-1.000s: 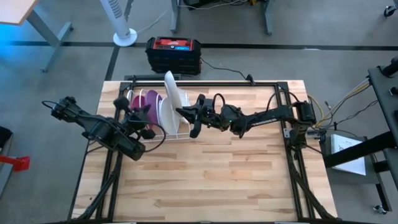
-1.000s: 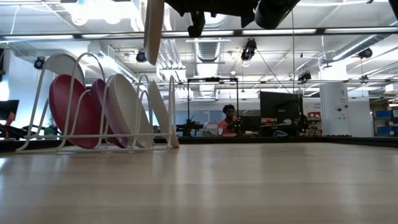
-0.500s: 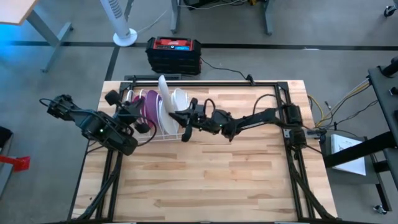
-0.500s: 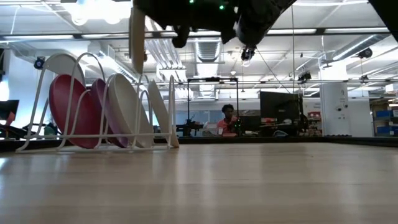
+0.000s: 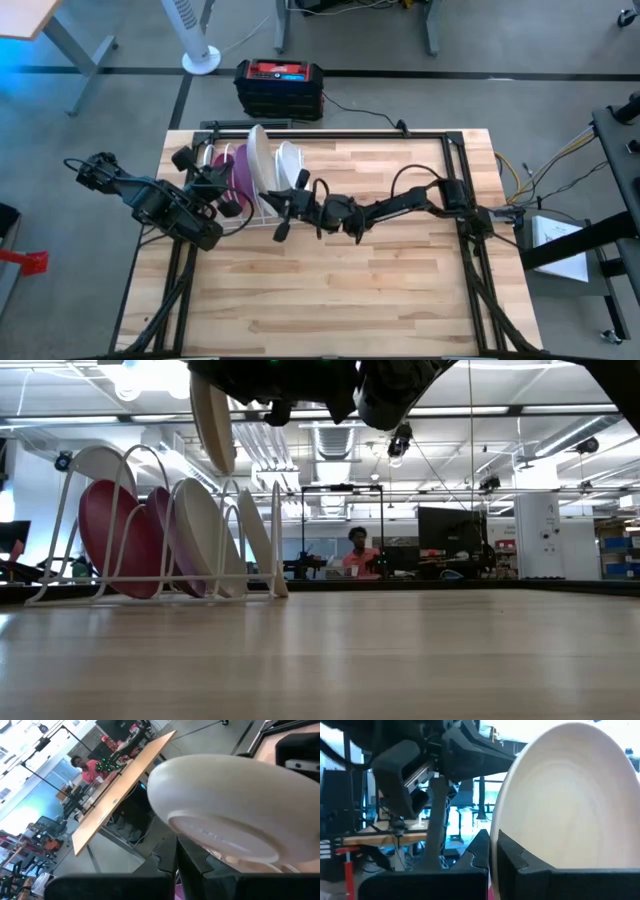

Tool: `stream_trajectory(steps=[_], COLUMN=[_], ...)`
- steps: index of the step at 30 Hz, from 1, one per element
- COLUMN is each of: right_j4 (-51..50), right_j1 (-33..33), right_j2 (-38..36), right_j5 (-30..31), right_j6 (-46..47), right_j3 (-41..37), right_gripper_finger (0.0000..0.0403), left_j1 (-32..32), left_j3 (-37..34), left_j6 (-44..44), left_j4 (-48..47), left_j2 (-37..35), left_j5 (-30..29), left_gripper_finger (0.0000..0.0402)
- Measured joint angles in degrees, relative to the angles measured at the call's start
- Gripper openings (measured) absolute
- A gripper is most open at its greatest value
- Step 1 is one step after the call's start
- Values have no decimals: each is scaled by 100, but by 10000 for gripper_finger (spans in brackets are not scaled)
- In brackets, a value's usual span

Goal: Sort dishes
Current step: Put the brown plate into the white dish rack

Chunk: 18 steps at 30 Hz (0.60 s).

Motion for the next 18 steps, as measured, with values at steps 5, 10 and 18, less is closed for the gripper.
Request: stream_trajectory(steps=[5, 10, 18], right_j4=[7, 9, 102], right_j1=[15, 10, -12], right_j2=[40, 65, 137], right_j5=[85, 77, -218], right_j6=[-60, 29, -21], right_j3=[16, 12, 20], right_gripper_finger=[0, 0, 0], left_j1=[0, 0, 0], left_j3=[0, 0, 0], left_j6=[-2, -7, -20], left_j4=[0, 0, 3], left_j2=[-4, -4, -4], left_j5=[32, 32, 30], left_gripper_finger=[1, 1, 1])
